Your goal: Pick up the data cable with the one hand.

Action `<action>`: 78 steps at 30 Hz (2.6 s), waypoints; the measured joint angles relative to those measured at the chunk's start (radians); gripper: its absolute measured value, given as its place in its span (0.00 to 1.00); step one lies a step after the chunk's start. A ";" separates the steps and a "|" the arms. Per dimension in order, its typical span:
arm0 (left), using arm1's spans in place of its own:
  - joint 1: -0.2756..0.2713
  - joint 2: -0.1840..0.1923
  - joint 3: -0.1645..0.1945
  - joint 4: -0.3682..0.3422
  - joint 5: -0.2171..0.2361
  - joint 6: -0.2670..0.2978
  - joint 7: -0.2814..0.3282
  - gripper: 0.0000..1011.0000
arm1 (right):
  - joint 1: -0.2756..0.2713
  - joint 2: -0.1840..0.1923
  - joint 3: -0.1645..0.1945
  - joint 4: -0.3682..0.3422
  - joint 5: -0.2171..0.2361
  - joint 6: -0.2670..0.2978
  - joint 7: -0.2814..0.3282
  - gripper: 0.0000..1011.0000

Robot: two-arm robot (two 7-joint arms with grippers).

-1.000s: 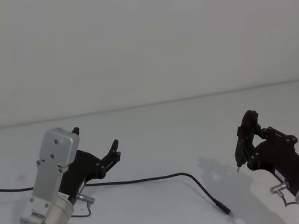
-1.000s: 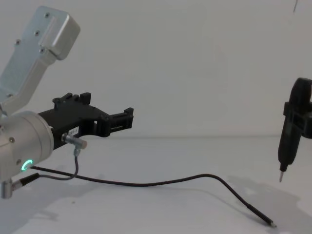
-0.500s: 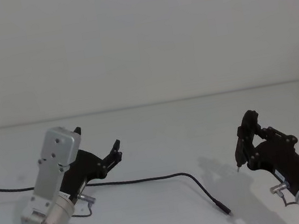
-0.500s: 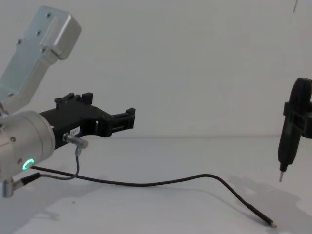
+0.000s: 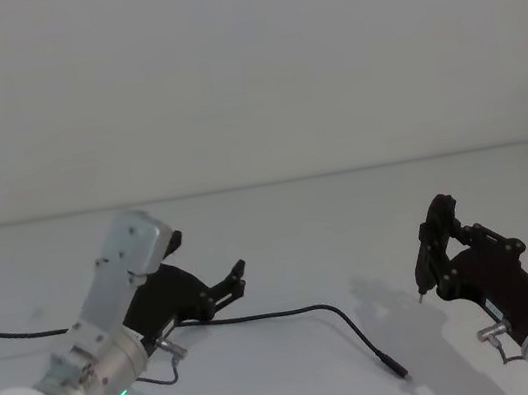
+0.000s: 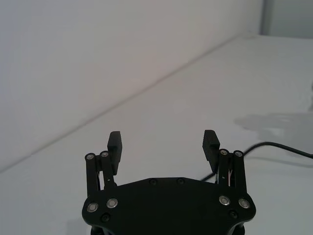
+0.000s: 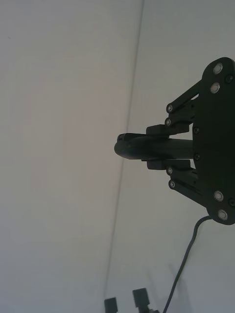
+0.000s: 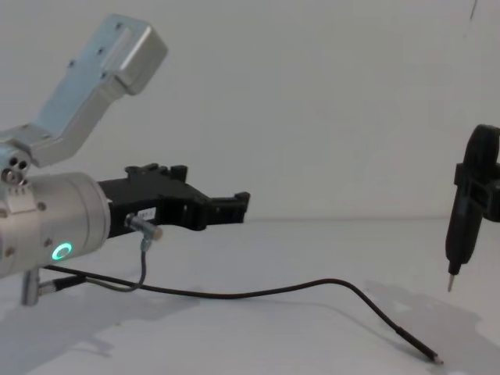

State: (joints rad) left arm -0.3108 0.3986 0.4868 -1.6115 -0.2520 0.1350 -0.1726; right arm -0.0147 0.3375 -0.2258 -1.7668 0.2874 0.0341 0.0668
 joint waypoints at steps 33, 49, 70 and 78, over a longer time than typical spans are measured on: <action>-0.425 -0.076 0.244 0.357 -0.021 0.240 -0.497 0.99 | 0.000 0.000 0.000 0.000 0.000 0.000 0.000 0.28; -0.541 -0.139 0.321 0.552 0.014 0.181 -0.608 0.99 | 0.000 0.000 0.000 0.000 0.000 0.000 0.000 0.28; -0.603 -0.196 0.359 0.698 0.023 0.116 -0.688 0.99 | 0.000 0.000 0.000 0.000 0.000 0.000 0.000 0.28; -0.610 -0.208 0.361 0.725 0.025 0.112 -0.696 0.97 | 0.000 0.000 0.000 0.000 0.000 0.000 0.000 0.28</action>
State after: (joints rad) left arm -0.9211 0.1903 0.8480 -0.8867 -0.2265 0.2473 -0.8682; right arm -0.0147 0.3375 -0.2258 -1.7668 0.2874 0.0341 0.0668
